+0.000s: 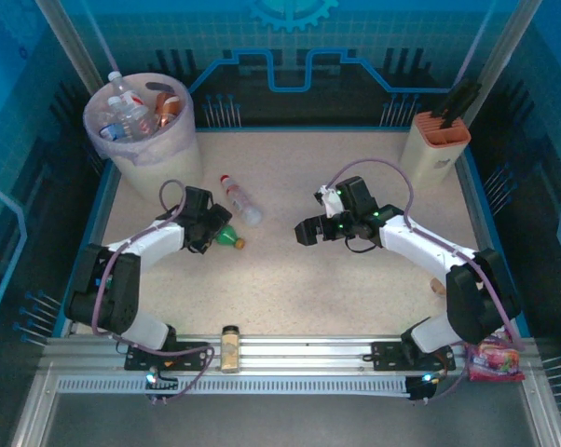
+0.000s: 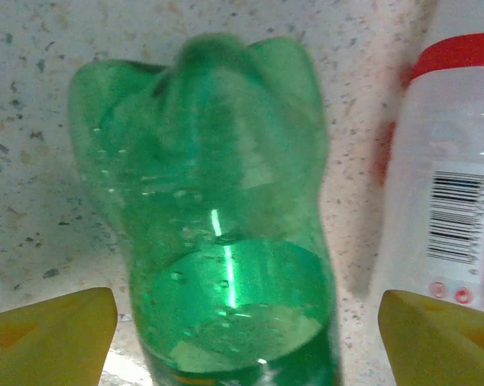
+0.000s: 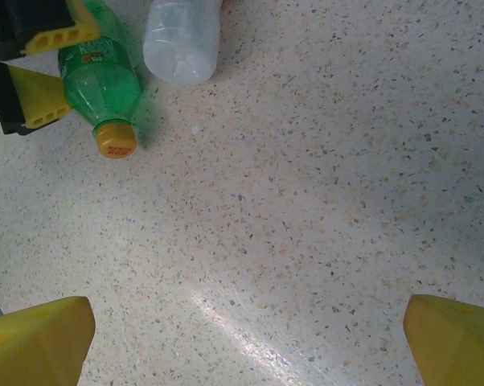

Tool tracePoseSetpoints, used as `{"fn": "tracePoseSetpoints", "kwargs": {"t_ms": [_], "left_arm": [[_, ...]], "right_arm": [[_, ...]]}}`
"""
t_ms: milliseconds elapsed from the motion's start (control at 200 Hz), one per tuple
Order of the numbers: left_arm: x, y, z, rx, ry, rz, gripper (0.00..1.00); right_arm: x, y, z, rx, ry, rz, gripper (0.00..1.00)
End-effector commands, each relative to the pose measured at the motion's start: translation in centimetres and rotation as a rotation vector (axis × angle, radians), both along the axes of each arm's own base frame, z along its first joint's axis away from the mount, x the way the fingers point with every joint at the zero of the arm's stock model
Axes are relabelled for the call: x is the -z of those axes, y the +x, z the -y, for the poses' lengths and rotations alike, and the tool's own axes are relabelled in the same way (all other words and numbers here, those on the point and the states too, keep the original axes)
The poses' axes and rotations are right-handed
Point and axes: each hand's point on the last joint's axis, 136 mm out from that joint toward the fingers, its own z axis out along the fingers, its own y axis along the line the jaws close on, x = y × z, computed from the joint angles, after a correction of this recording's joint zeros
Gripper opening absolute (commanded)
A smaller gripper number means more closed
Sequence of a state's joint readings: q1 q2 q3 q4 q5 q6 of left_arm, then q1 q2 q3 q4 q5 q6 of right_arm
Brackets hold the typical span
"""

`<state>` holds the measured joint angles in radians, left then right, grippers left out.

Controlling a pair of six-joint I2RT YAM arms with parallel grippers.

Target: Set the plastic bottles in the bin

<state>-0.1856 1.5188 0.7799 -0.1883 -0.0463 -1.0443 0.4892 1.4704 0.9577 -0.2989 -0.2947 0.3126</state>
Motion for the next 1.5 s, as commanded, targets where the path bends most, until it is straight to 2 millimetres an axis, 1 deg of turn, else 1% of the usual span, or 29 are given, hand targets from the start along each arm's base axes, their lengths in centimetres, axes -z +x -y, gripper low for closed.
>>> {"fn": "tracePoseSetpoints", "kwargs": {"t_ms": [0, 135, 270, 375, 555, 745, 821, 906, 1156, 1256, 1401, 1496], "left_arm": [[0.8, -0.2, -0.1, -0.041, -0.022, -0.005, 0.83], [2.1, -0.8, -0.3, -0.049, -0.013, -0.040, 0.78], [2.3, -0.9, -0.3, -0.046, -0.011, -0.048, 0.72], [1.8, -1.0, -0.6, -0.042, 0.009, -0.043, 0.70], [0.5, -1.3, -0.9, -0.015, 0.045, -0.053, 0.62], [-2.0, -0.8, -0.5, -0.003, 0.043, -0.015, 0.58], [-3.5, -0.8, 0.0, 0.019, 0.058, 0.008, 0.58], [-5.7, -0.9, 0.4, 0.049, 0.087, 0.033, 0.57], [-14.2, -0.7, 1.4, 0.125, 0.140, 0.195, 0.51], [-17.9, -0.5, 1.9, 0.156, 0.149, 0.268, 0.50], [-24.7, 0.5, 2.6, 0.203, 0.147, 0.452, 0.49], [-28.9, 1.3, 2.5, 0.241, 0.212, 0.540, 0.50]], "right_arm": [[0.1, 0.0, 0.5, 0.001, -0.007, -0.001, 1.00], [0.2, 0.2, 0.4, -0.004, -0.011, -0.001, 1.00], [0.2, 0.4, 0.2, -0.004, -0.004, -0.001, 1.00], [0.1, 0.5, 0.1, -0.008, -0.004, -0.008, 1.00], [-0.1, 0.7, 0.6, 0.009, -0.029, 0.013, 1.00], [0.3, 0.9, 0.8, 0.013, -0.034, 0.009, 1.00], [0.5, 1.2, 1.2, 0.027, -0.044, 0.007, 1.00], [0.5, 1.5, 1.6, 0.037, -0.040, 0.011, 1.00], [0.1, 2.3, 2.1, 0.045, -0.042, 0.025, 1.00], [0.0, 2.4, 2.2, 0.050, -0.039, 0.031, 1.00], [0.4, 2.4, 2.3, 0.051, -0.035, 0.024, 1.00], [0.8, 2.3, 2.3, 0.050, -0.035, 0.013, 1.00]]}}
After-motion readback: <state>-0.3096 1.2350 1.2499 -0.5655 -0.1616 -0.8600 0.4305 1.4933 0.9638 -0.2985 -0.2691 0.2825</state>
